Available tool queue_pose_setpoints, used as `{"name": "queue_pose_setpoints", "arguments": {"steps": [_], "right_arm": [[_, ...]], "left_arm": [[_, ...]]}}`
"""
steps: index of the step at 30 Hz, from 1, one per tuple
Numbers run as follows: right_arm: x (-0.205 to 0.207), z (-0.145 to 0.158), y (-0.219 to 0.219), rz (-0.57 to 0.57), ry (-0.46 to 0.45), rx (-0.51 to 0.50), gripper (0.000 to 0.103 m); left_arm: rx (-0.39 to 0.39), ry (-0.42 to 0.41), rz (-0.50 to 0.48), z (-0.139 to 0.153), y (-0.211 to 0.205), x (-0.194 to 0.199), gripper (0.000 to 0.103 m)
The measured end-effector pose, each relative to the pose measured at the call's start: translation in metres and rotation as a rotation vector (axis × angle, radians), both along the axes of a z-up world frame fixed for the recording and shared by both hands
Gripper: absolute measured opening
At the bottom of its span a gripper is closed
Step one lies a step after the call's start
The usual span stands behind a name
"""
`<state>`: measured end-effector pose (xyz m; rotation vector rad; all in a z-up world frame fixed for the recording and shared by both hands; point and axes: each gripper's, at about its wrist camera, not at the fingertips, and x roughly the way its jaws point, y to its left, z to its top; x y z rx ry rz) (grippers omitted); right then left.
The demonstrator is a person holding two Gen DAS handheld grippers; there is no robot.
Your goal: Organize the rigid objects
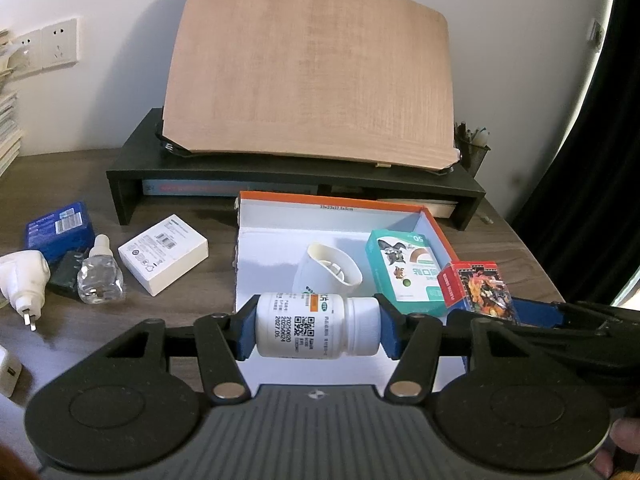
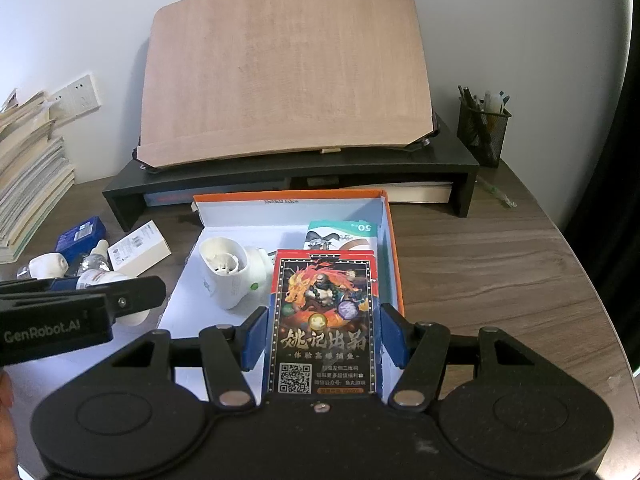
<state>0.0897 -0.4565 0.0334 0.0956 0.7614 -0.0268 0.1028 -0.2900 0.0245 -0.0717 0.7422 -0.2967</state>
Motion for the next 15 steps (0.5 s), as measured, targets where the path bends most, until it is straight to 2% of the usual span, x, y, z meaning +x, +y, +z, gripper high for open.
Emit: {"name": "queue_pose_setpoints", "arguments": {"steps": [15], "right_arm": [[0.0045,-0.0045,-0.0014,0.012,0.017,-0.003,0.071]], "left_arm": [[0.008,0.014,0.004,-0.0058,-0.0029,0.0041,0.058]]}}
